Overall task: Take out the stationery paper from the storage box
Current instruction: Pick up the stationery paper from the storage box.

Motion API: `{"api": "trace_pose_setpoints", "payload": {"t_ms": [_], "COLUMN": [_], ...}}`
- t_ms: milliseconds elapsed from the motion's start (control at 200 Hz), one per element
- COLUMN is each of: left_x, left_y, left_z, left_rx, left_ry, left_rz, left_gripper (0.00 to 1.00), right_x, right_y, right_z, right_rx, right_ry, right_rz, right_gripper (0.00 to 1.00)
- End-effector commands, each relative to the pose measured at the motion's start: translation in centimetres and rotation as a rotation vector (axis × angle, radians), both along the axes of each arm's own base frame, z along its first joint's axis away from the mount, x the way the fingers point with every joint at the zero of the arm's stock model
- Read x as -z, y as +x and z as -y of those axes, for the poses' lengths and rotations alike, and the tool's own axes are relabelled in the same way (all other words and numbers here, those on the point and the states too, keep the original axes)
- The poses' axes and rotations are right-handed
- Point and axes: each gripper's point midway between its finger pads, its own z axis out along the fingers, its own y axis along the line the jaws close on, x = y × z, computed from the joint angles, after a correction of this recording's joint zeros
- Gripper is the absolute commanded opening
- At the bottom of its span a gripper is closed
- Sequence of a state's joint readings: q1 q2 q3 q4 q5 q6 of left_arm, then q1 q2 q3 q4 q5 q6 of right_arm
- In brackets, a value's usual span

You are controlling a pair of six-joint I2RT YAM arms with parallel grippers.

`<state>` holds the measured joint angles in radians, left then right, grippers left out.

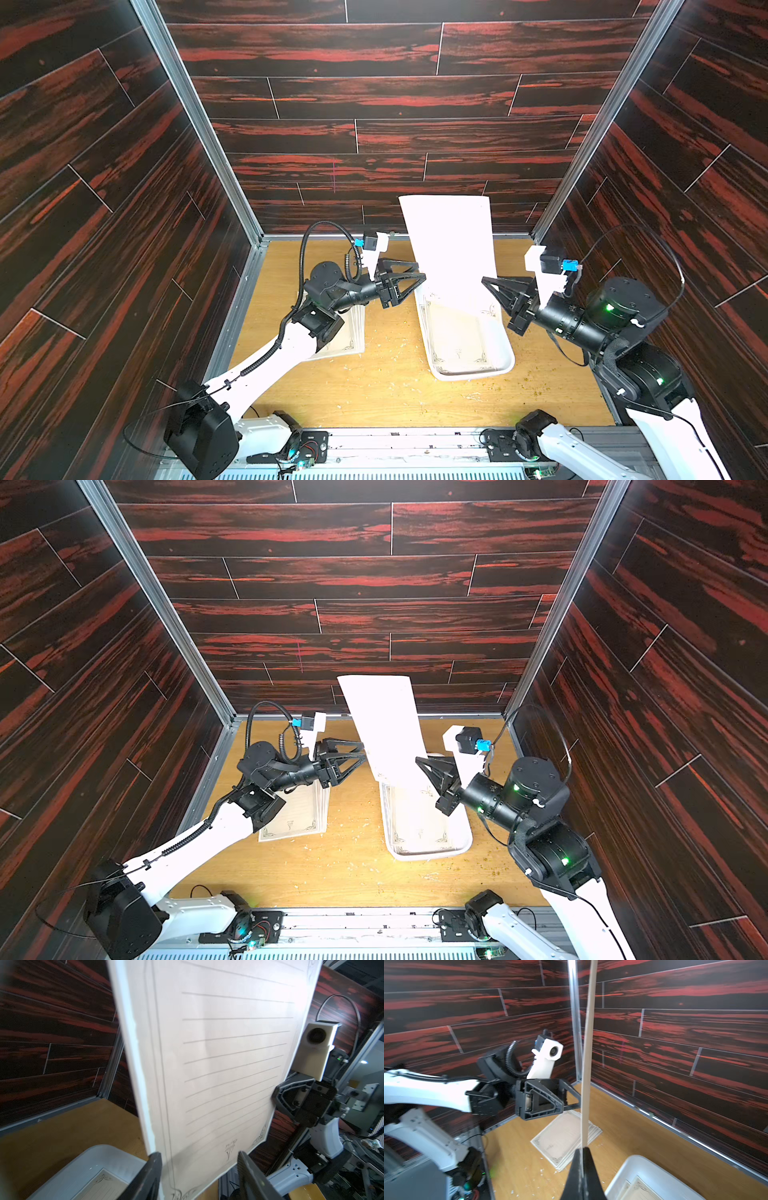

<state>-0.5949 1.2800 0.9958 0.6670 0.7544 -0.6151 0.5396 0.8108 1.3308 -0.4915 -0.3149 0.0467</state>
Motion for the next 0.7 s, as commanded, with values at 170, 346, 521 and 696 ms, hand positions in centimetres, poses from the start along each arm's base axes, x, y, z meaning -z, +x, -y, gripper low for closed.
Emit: {"api": "trace_pose_setpoints", "payload": {"t_ms": [170,346,521,696], "left_x": [-3.3,-2.2,-2.4,-4.0], "left_y": [-3.1,-2.4,-2.7,-3.8], "left_z": [-0.8,-2.0,-3.2,-2.3], "left_rx": [0.105,-0.014,-0.066,0.065], "left_ry": [-0.078,-0.029,-0.011,-0.060], "left_rz": [0.111,0.127,0.167,0.150], "left_gripper": [0.53,0.59,0.61,0.61], "right_x": [-1.3,-2.7,-3.7,-3.8], "right_y": [-2.3,-3.3,-4.6,-5.0], "right_z": [-1.0,-0.4,-0.4,-1.1], "right_rx": [-0.136,-0.135,-0.181,-0.241], "right_ry": [0.068,0.077,0.077,0.084], "right_rz": [0.012,0.036,0.037,0.016], "right_gripper": [0.00,0.00,0.00,0.00]}}
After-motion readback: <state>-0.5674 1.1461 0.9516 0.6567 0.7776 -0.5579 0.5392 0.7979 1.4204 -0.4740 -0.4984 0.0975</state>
